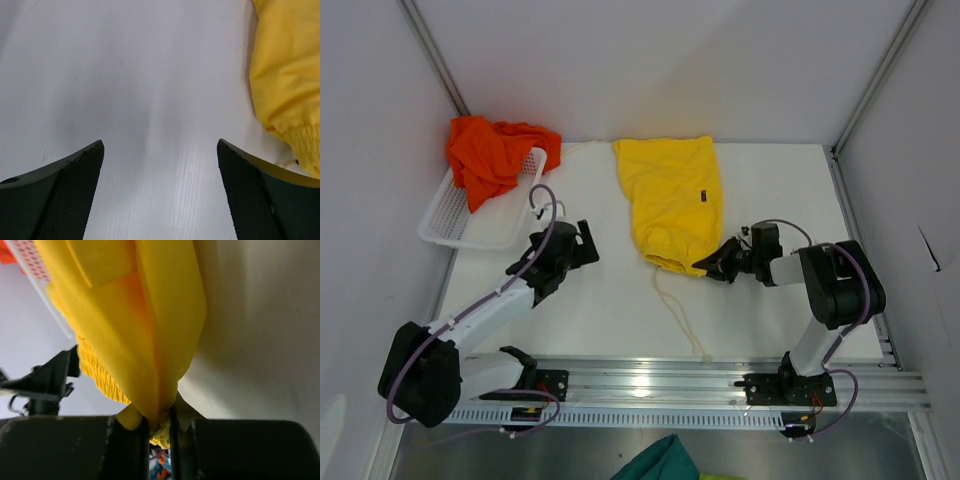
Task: Fold and stack the shorts
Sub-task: Fold the shorts
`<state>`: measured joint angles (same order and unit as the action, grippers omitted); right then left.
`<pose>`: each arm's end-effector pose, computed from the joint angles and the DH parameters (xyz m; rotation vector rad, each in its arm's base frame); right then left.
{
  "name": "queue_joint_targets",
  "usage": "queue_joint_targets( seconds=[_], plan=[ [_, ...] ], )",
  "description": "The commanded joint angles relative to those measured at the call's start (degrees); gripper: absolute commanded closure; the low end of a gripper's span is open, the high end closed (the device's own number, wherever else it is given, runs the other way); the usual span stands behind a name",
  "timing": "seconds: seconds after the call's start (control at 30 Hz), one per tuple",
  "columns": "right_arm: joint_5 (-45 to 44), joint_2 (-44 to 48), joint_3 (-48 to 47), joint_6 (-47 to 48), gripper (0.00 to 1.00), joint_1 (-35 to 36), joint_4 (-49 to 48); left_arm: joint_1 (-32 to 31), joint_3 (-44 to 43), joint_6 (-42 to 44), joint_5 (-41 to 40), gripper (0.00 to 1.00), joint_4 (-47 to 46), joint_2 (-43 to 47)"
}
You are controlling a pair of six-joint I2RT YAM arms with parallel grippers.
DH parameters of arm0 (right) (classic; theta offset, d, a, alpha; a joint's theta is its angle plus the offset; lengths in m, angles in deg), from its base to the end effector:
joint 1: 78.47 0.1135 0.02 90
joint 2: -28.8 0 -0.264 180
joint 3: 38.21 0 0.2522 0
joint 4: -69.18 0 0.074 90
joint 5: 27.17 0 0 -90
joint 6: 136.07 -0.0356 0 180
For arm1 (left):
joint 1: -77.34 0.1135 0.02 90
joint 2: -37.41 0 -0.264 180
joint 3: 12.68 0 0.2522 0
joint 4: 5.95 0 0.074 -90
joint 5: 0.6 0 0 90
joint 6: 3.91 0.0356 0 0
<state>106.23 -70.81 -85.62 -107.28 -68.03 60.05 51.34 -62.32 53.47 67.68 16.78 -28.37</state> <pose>0.2823 0.0769 0.1063 0.6863 2.4607 1.4518 0.2191 -0.0922 0.2170 -0.3268 2.1726 -0.1463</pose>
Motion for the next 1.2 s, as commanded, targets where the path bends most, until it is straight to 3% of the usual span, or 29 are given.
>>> queue_joint_targets(
  seconds=[0.0,0.2,0.6,0.77,0.87,0.93,0.97,1.0,1.1,1.17],
  plan=[
    [-0.8,-2.5,-8.9,8.8,1.00,0.7,13.5,-2.7,0.5,5.9,1.7,0.04,-3.7,2.5],
    [-4.2,-3.4,-16.4,23.0,1.00,0.7,30.8,-3.4,0.1,7.6,7.0,0.03,-3.5,5.9],
    [-7.9,-3.7,-23.0,44.3,1.00,9.9,50.3,-7.3,-14.9,10.7,9.8,0.03,-2.1,-5.8],
    [-17.1,-1.0,-23.2,44.3,1.00,13.8,55.7,-10.1,-16.5,12.9,10.4,0.03,-4.0,-10.1],
    [-24.0,0.6,-23.2,43.1,0.98,11.4,58.0,-11.4,-17.9,13.5,11.1,0.03,-4.8,-13.9],
    [-28.8,1.2,-24.5,42.4,0.89,9.9,59.9,-12.3,-19.3,13.6,10.6,0.03,-4.5,-17.2],
    [-31.3,2.0,-25.6,41.9,0.81,8.7,60.9,-12.7,-19.8,13.6,10.7,0.03,-4.3,-18.2],
    [-33.5,2.5,-28.1,41.4,0.65,8.2,61.6,-13.2,-20.2,13.5,10.7,0.03,-4.1,-19.4],
    [-35.3,2.9,-34.2,41.6,0.38,5.7,61.8,-14.7,-23.8,12.9,11.5,0.04,-2.6,-23.9],
    [-33.7,2.3,-37.5,41.8,0.28,4.5,61.0,-15.9,-25.6,12.4,11.9,0.04,-2.3,-27.1]
  ],
)
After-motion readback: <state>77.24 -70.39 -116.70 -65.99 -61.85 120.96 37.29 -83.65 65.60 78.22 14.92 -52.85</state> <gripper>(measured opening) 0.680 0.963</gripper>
